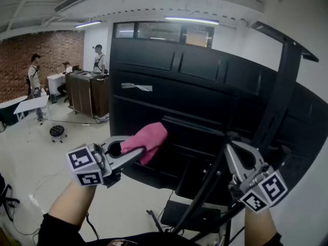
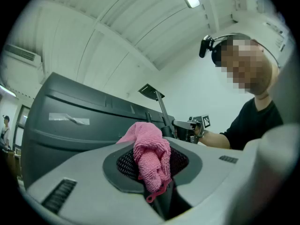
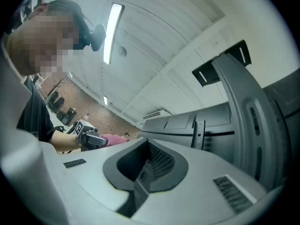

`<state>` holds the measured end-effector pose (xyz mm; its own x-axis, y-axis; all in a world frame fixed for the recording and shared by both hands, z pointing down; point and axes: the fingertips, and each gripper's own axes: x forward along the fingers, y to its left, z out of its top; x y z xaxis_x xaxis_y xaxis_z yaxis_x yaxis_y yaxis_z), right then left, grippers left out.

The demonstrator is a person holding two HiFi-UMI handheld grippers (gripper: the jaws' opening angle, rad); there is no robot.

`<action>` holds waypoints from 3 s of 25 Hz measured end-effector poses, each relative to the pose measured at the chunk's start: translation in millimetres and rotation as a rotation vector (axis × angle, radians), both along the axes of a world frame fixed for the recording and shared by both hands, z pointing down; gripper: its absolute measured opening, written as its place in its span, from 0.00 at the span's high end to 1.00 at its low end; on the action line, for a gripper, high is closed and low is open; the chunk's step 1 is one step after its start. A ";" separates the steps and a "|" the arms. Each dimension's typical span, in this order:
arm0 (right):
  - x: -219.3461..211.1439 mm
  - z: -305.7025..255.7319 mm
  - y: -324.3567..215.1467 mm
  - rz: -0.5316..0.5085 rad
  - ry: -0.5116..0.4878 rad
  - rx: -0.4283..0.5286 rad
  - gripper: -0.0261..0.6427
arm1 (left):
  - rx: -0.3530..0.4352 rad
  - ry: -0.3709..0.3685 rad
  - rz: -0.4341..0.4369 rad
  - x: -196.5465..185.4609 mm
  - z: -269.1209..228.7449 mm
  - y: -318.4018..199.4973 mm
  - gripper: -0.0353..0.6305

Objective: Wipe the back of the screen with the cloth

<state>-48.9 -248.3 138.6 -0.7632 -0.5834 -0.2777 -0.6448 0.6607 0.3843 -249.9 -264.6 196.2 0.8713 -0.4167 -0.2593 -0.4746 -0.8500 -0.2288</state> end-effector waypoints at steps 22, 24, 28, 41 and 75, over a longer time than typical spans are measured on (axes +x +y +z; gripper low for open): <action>37.8 -40.1 6.3 0.095 -0.019 0.080 0.96 | 0.092 -0.009 -0.747 -97.8 -219.1 -214.1 0.80; 42.4 -38.2 5.0 0.094 -0.025 0.075 0.96 | 0.117 -0.056 -0.676 -44.3 -220.2 -207.0 0.80; 51.9 -33.4 5.7 0.090 -0.038 0.069 0.96 | 0.168 -0.141 -0.594 36.6 -224.3 -190.2 0.80; 107.7 -23.0 24.2 0.130 -0.102 0.063 0.96 | 0.265 -0.426 -0.344 242.1 -209.6 -144.9 0.80; 65.9 -10.9 1.6 0.110 -0.065 -0.001 0.96 | 0.099 -0.376 -0.874 -60.2 -88.3 -201.1 0.80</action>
<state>17.0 -246.7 127.7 -0.6752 -0.6627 -0.3239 -0.7368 0.5851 0.3387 -310.1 -465.6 107.8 0.2954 -0.9507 -0.0948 -0.8131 -0.1980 -0.5474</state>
